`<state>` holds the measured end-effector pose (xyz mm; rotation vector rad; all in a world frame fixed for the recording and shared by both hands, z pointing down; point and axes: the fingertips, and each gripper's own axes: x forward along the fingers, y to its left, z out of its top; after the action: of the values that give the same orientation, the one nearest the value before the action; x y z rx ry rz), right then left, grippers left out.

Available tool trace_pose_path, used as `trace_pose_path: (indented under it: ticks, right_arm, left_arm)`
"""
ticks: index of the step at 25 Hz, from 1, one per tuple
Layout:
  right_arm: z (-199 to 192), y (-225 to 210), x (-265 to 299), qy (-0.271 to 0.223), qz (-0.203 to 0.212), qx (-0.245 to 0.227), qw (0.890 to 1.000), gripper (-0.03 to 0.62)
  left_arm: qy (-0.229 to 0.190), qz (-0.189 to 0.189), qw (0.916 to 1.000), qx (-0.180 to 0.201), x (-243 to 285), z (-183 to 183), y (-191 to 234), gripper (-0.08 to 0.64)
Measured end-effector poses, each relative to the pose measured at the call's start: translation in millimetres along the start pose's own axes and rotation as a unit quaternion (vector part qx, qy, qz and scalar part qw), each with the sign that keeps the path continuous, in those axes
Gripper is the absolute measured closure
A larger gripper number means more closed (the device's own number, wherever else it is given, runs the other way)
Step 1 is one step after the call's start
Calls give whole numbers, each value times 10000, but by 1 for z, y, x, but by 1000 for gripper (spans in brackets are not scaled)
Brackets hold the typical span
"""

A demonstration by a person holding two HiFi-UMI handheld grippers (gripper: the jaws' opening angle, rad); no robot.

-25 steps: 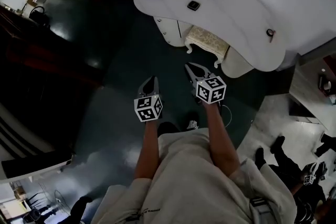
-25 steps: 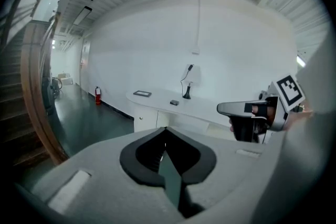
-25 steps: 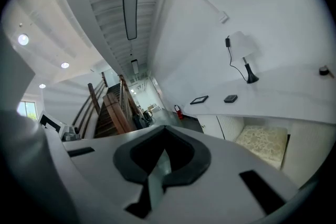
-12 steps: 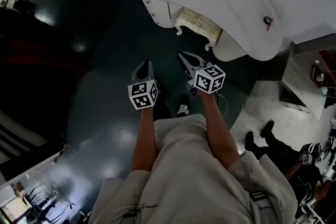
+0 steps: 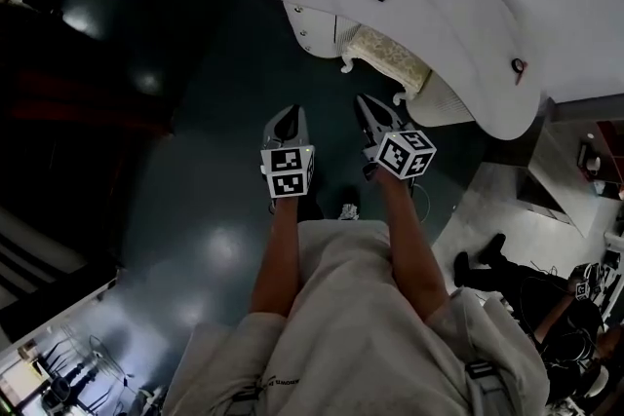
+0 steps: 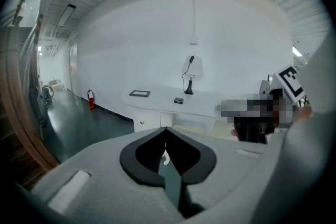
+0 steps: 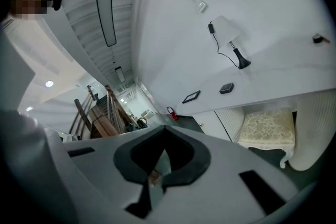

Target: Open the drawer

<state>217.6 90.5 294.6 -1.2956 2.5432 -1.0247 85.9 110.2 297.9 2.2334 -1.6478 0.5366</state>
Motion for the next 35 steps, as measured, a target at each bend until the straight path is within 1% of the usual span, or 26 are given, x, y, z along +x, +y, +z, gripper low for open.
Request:
trace_pose_path:
  ticks: [3,6,9,13,18,22,24,28,30,35]
  right_arm:
    - [4,2,24,1,-84,37,10000,578]
    - [1,3,45,86,-241,-52,9997,578]
    - [-2,3,68,152,-416,-33,9990,578]
    - [2,4,92,150,-685,17,9975,578]
    - [-12,8,119,317,-1092,-37,9935,578]
    - [-22,-4,129,511,-1518,-142,9870,578]
    - [-25,-9,131,548,-1663,-131,9845,578]
    - [-23,-16,140,588,-1652,-88,9845,578]
    - [-18,-25,144,555,-1688,-43,9841,578]
    - [6,-43,170,377,-1783,60,9832,578]
  left_arm:
    - [-84,18,9998,-165,15,14,28,551]
    - [-95,-64,9996,-271,31,20,52,551]
    - [-45,-183,9993,-333,43,25,74,551]
    - [47,-433,9986,-310,59,27,92,551]
    - [146,-629,9970,-416,77,23,120,551]
    - [265,-754,9958,-454,90,17,127,551]
    - [328,-822,9951,-450,94,13,127,551]
    - [408,-797,9946,-523,107,10,133,551]
    - [444,-789,9947,-493,114,10,132,551]
    - [443,-655,9959,-438,134,25,149,551]
